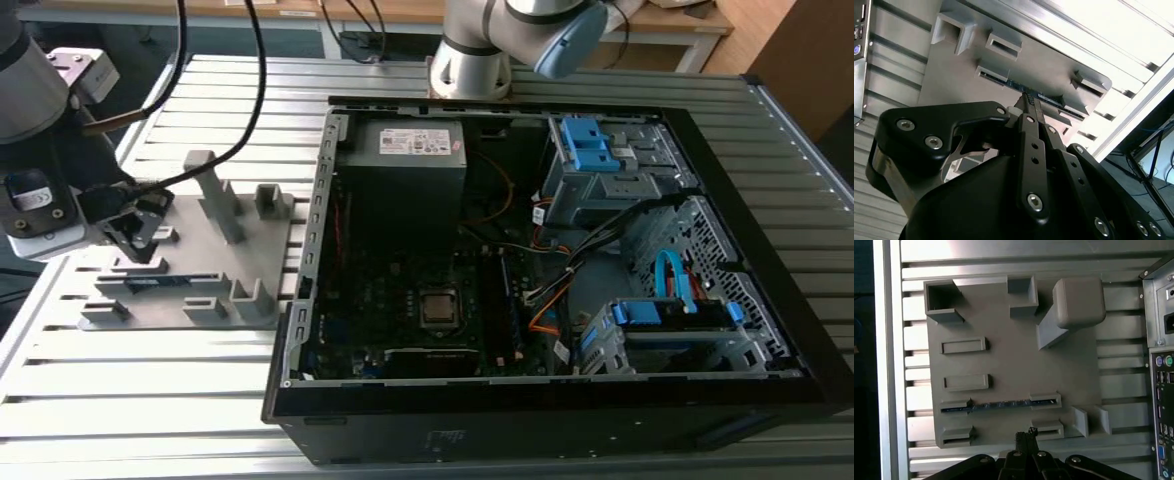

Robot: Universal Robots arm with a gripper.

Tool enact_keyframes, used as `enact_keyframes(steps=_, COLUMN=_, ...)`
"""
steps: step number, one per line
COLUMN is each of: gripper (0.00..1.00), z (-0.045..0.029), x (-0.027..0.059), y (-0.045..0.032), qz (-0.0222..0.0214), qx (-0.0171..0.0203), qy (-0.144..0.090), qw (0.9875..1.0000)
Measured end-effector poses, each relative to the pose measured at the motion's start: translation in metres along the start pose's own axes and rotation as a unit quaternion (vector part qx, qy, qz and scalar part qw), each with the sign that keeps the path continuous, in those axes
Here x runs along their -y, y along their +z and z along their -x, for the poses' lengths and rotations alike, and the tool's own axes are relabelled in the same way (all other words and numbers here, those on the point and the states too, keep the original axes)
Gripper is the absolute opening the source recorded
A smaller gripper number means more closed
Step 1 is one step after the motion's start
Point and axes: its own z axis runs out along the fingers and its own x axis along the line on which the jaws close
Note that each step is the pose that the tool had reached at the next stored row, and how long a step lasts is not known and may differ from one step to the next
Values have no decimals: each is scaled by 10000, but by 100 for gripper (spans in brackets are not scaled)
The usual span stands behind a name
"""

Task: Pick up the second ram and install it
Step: 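Reach for the second ram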

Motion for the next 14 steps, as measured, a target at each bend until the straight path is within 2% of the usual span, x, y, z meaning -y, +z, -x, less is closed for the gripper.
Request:
enact_keyframes(steps=4, gripper=10, z=-2, x=1, y=64, qz=-17, qx=-3, qy=-42, qw=10000)
enact_keyframes(steps=9, gripper=10, z=-4, x=-3, y=120, qz=-56, qx=-8, qy=-283, qw=9996)
enact_keyframes(steps=14, gripper=10, z=-10, x=-28, y=154, qz=-171, qx=-10, qy=-432, qw=9989)
